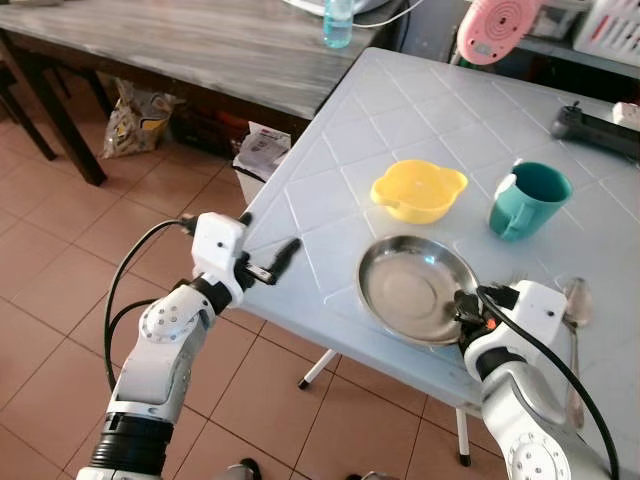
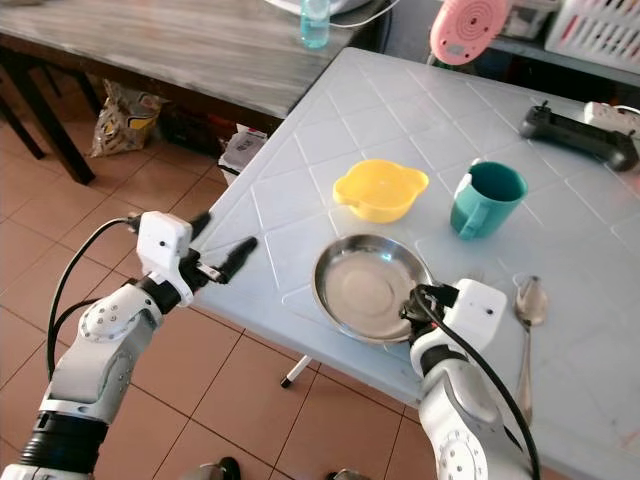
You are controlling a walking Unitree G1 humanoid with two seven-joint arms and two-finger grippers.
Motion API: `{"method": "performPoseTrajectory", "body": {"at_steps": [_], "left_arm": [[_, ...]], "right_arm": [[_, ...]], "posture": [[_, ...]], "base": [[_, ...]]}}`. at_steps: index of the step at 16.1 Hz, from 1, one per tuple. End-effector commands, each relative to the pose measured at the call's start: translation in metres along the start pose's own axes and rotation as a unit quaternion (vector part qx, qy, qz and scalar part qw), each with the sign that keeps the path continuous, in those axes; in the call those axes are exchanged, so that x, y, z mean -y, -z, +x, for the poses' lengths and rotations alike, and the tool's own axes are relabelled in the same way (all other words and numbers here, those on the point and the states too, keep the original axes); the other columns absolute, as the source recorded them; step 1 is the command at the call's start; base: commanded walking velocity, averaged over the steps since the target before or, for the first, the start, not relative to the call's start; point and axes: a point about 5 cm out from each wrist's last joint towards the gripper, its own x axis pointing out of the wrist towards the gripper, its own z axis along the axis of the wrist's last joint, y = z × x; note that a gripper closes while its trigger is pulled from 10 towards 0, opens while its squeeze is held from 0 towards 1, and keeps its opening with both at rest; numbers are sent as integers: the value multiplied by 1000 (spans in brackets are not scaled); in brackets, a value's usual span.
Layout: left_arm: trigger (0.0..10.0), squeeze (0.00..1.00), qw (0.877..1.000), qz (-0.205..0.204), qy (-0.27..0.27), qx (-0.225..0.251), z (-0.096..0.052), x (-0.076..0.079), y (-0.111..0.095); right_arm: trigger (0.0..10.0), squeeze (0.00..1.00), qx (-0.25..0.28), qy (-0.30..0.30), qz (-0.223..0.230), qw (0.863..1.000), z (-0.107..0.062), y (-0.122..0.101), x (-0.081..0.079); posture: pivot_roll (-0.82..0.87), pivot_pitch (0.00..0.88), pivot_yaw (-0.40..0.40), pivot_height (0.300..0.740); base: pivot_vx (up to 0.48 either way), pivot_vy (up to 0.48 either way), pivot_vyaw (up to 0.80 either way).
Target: Setting the table
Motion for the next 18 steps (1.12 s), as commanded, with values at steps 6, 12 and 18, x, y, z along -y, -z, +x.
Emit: {"method": "performPoseTrajectory", "body": {"at_steps": [6,12,18], "left_arm": [[10000,0,996,-16,-83,-5,7,-4,10],[10000,0,996,-29,-85,-5,12,-4,12],[10000,0,996,-25,-84,-10,12,-6,14]], "right_arm": [[0,0,77,-13,5,997,-16,-11,-9],[10000,0,125,9,-9,992,-21,-24,-1],[10000,0,122,10,-5,992,-21,-19,-4]], "posture": [[55,120,-59,740],[46,119,-49,740],[50,121,-45,740]], "base": [[0,0,0],[0,0,-141],[0,402,-664]]}}
